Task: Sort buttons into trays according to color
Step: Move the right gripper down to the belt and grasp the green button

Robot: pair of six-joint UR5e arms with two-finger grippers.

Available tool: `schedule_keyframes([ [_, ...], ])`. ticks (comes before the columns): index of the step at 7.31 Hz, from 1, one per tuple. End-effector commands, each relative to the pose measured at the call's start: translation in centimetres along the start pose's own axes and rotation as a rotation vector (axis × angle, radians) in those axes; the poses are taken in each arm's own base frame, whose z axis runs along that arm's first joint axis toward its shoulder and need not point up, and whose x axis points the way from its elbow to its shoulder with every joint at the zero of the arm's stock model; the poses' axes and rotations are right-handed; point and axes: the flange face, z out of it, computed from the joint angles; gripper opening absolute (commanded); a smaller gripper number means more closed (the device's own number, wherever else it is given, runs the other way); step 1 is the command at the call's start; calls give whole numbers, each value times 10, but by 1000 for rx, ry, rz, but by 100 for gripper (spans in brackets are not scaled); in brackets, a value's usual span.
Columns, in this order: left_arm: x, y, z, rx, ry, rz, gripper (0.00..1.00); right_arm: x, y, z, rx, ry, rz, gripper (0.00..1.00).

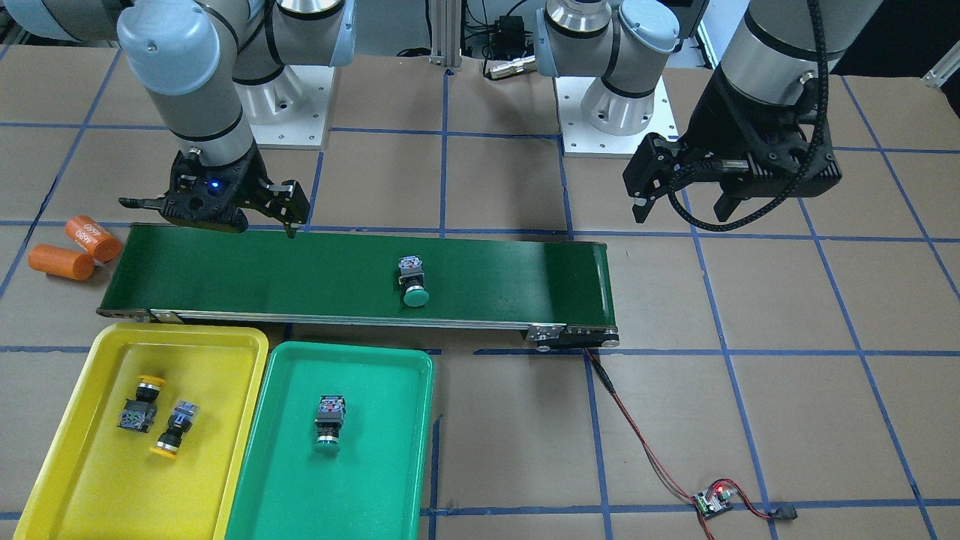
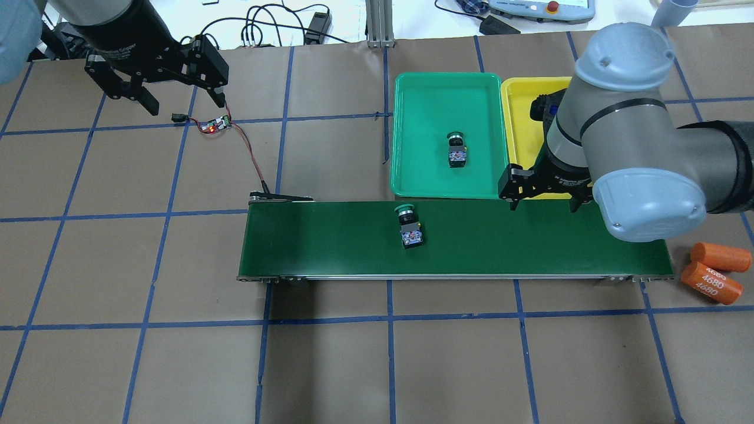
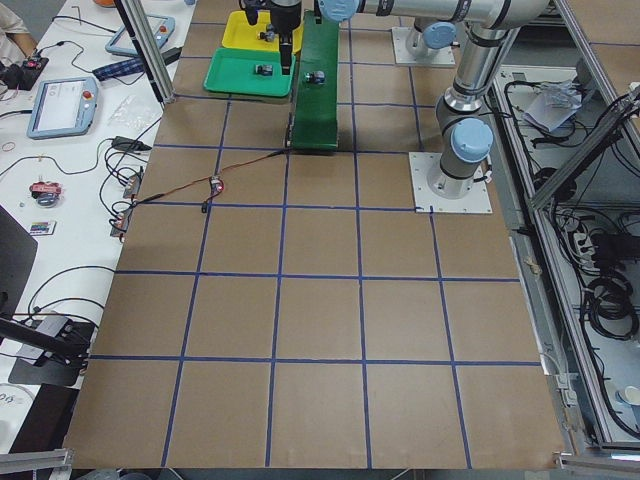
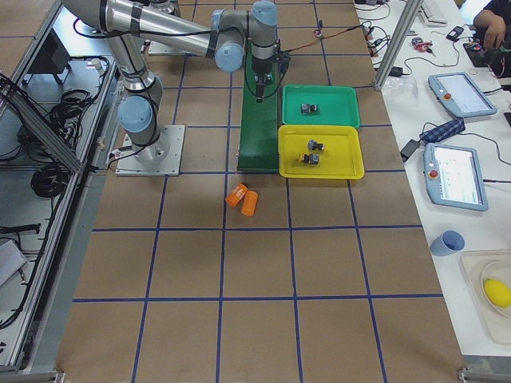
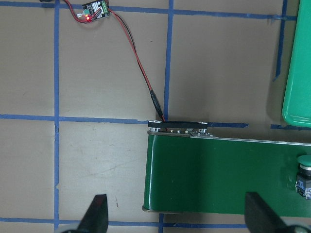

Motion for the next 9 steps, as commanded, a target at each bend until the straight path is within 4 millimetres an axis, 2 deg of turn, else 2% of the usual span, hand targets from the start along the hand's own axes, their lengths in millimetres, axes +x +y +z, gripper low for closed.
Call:
schedule_keyframes([
  [1,0,0,-2,9,-1,1,100,-41,8,0,21,-119,13,100],
  [3,0,3,-1,5,-1,1,100,-68,8,19,22,-125,4,100],
  [4,1,6,-1,3,-1,3,100,-90,5,36,38,-127,40,100],
  [6,1,6,-2,5,-1,4,100,-120,-3,76,29,-119,52,100],
  [8,1,6,-2,6,-1,4,100,-126,-6,103,-16,-94,43,100],
  [9,1,6,-2,6,-1,4,100,-123,-8,107,-9,-56,45,76],
])
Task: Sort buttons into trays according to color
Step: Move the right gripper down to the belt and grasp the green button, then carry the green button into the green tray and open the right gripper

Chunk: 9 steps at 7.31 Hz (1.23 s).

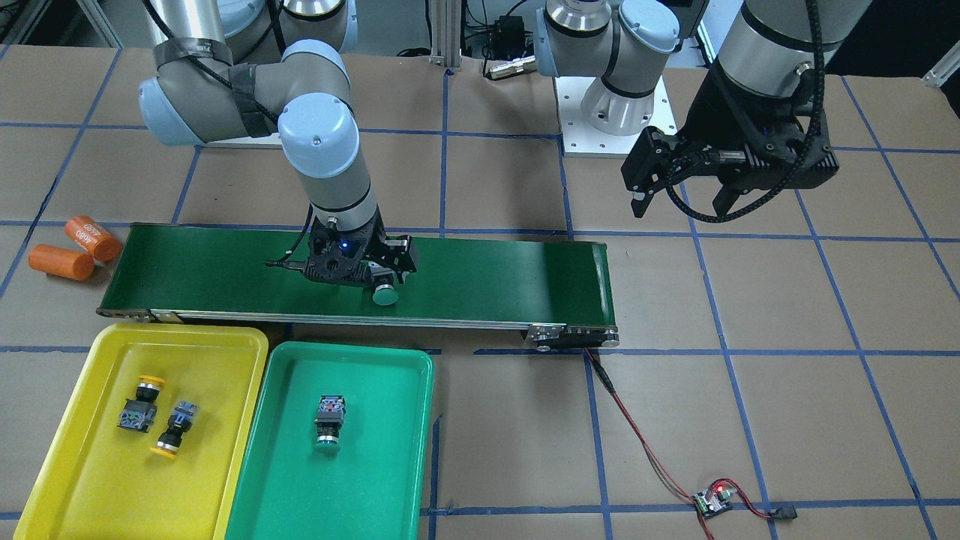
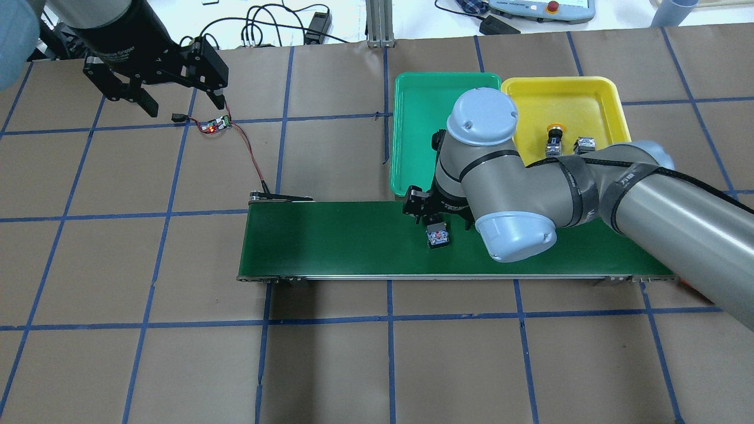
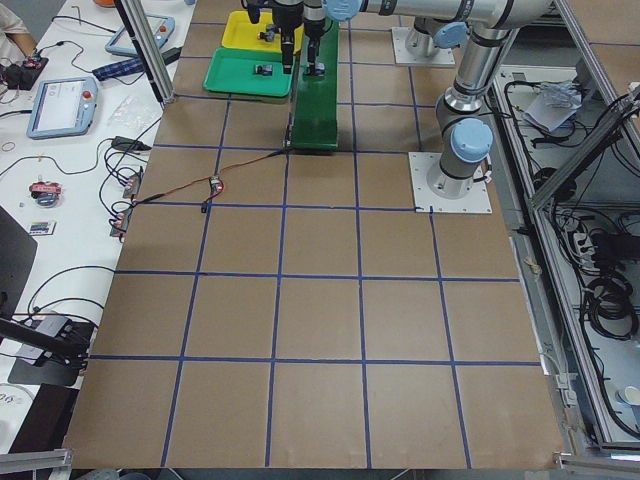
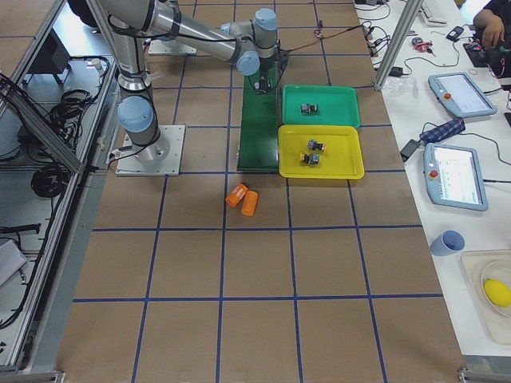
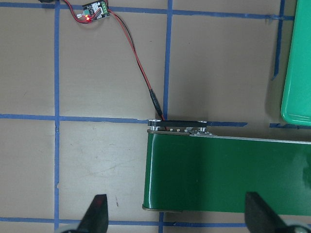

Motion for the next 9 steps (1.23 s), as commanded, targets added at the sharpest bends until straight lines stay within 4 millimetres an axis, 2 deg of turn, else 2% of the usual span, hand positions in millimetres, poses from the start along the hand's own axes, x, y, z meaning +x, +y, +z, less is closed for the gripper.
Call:
schedule_keyframes([
  [1,0,0,0,0,0,0,100,3,-3,9,-9,49,3,20],
  [2,0,0,0,0,0,0,100,3,-3,8,-9,47,-3,0],
  [4,-1,0,0,2,0,-2,100,9,-11,1,5,41,13,0],
  [5,-1,-1,0,3,0,-2,100,8,-24,-17,45,29,22,0],
  [6,-1,-1,0,3,0,-2,100,12,-53,-44,108,17,40,0],
  [7,-1,-1,0,3,0,-2,100,29,-89,-62,151,6,66,0],
  [8,-1,-1,0,3,0,-2,100,52,-123,-56,156,19,38,0],
  [9,-1,-1,0,3,0,-2,100,73,-152,-37,145,23,41,0],
])
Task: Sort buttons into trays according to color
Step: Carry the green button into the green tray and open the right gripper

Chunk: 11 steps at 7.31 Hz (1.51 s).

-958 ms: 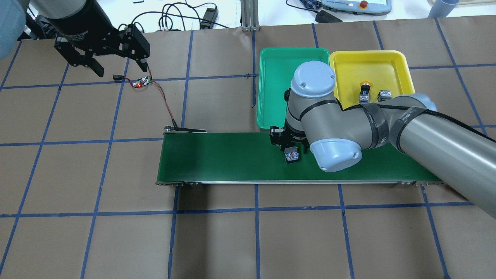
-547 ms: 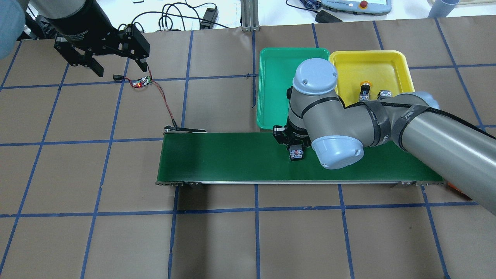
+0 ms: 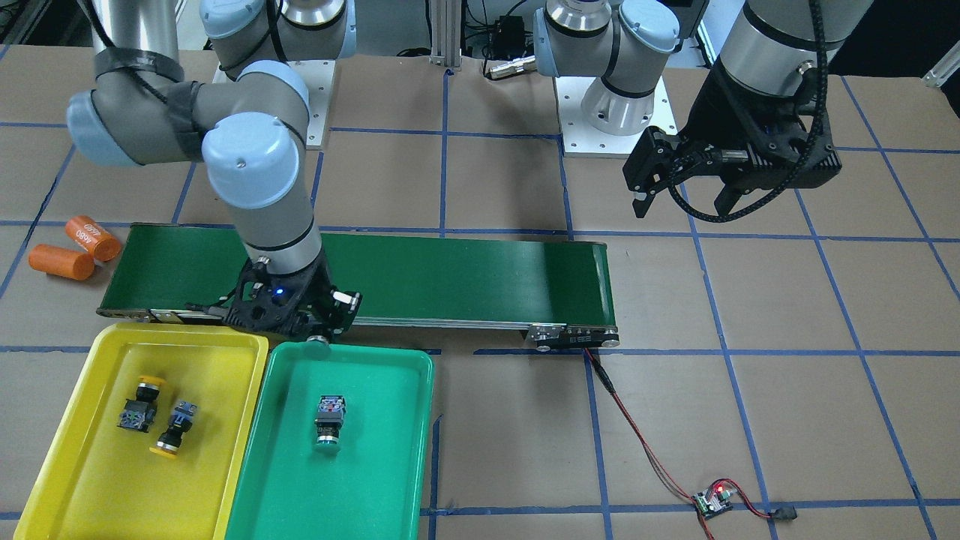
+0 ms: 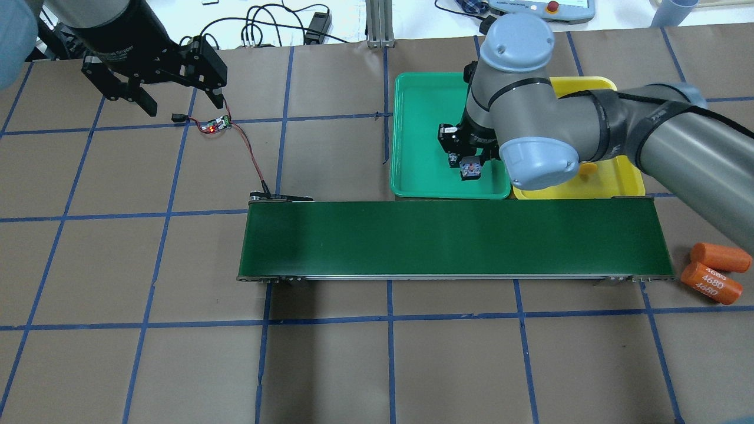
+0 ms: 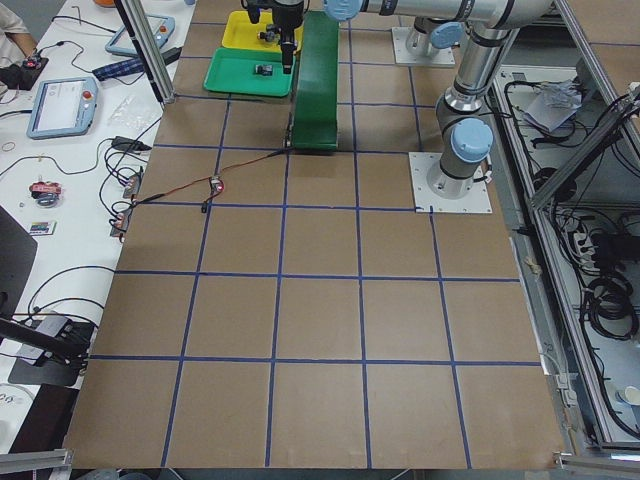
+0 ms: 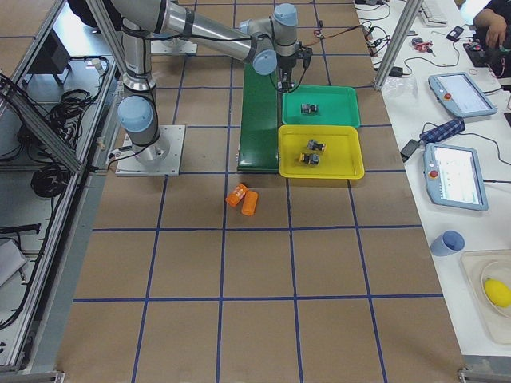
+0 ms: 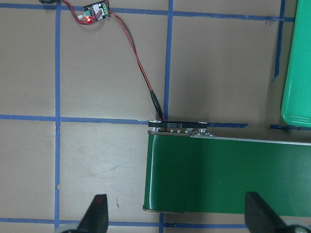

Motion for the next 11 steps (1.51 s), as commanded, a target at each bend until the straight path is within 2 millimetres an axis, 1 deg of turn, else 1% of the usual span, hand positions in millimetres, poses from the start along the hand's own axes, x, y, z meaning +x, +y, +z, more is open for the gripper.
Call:
schedule_keyframes([
  [1,0,0,0,0,0,0,100,26,-61,33,34,0,4,0],
  [2,0,0,0,-1,0,0,100,22,-74,46,50,-6,4,0],
  [3,1,0,0,-1,0,0,100,18,-80,60,48,-16,19,4],
  [4,1,0,0,-1,0,1,100,16,-84,72,79,-24,12,34],
  [5,1,0,0,-1,0,0,100,17,-87,88,114,-22,-1,99],
  [6,1,0,0,0,0,1,100,17,-88,86,120,-33,-1,100],
  [7,1,0,0,0,0,2,100,23,-88,83,115,-28,10,100],
  [8,0,0,0,0,0,0,100,25,-84,72,82,-20,11,100],
  [9,1,0,0,-1,0,0,100,27,-76,42,45,-11,11,100],
  [10,0,1,-1,0,0,0,100,30,-59,4,-13,4,12,100],
  [11,0,1,-1,0,-1,0,100,35,-37,-38,-69,27,11,100],
])
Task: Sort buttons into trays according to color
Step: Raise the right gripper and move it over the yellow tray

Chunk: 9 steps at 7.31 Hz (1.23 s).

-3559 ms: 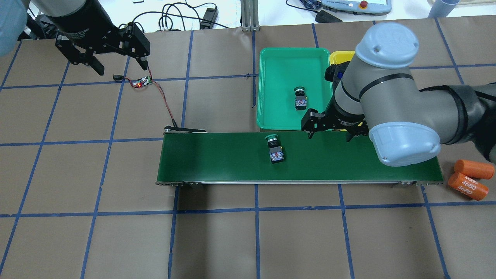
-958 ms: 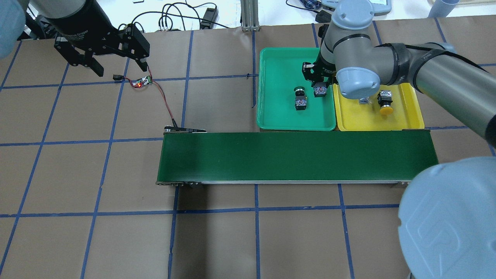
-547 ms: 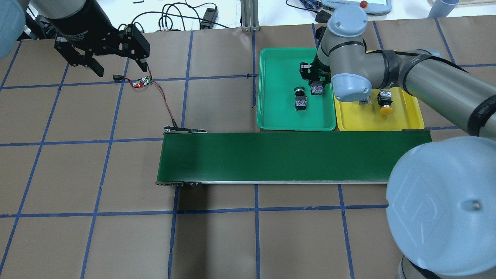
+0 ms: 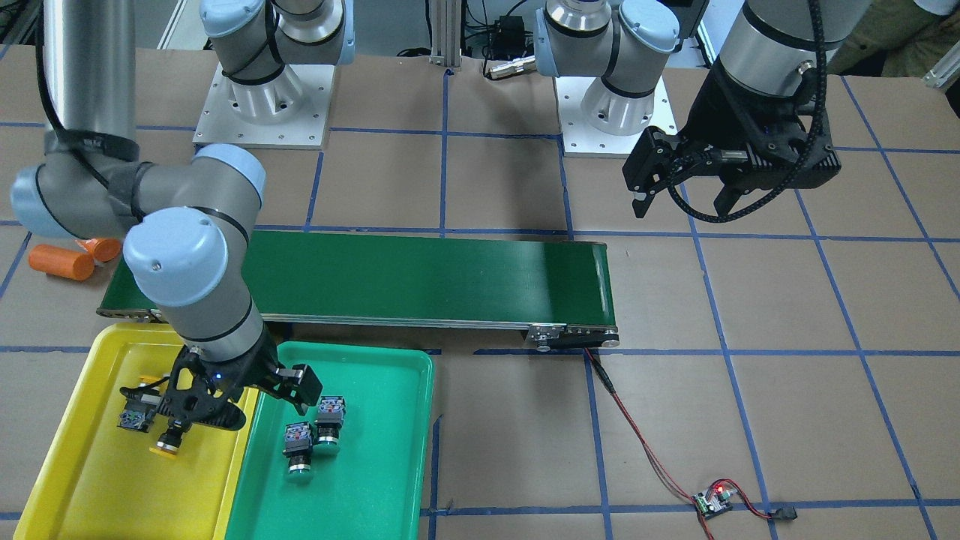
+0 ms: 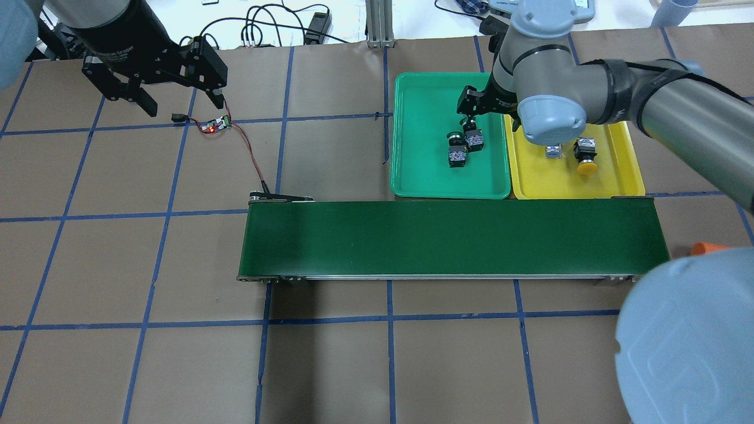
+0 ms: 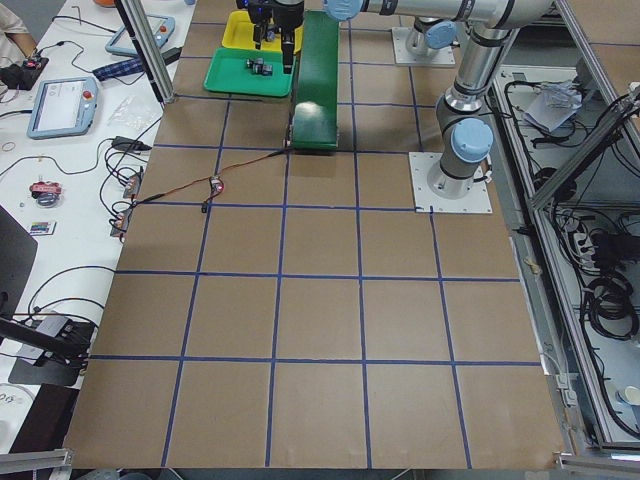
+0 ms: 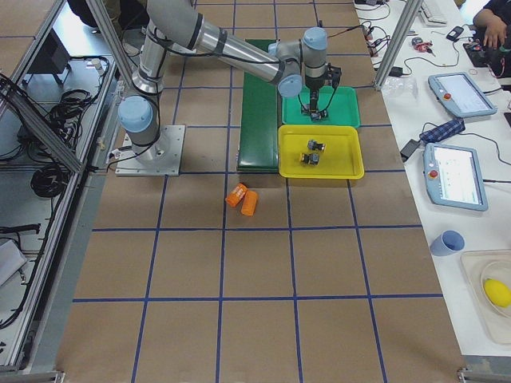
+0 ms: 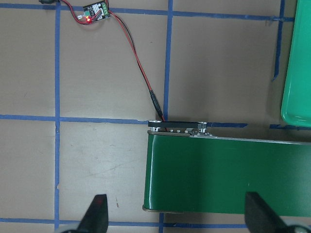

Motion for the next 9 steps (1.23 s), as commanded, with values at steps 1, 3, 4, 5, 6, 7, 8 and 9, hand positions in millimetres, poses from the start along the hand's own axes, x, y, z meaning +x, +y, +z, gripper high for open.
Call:
schedule_keyframes([
  [1,0,0,0,2,0,0,100,11,44,-89,-85,28,0,100],
  [3,0,0,0,2,0,-2,100,21,87,-134,-150,20,-46,100],
  [4,0,0,0,2,0,-2,100,25,109,-144,-141,8,-97,100],
  [5,-1,0,0,2,0,-2,100,30,129,-157,-127,8,-88,100],
  [6,-1,0,0,0,0,-2,100,35,151,-177,-136,9,-87,100],
  [7,0,0,0,2,0,0,100,39,163,-194,-130,8,-86,100],
  [8,0,0,0,2,0,0,100,41,163,-197,-125,8,-82,100],
  [9,-1,0,0,2,0,-2,100,47,157,-201,-116,7,-65,100],
])
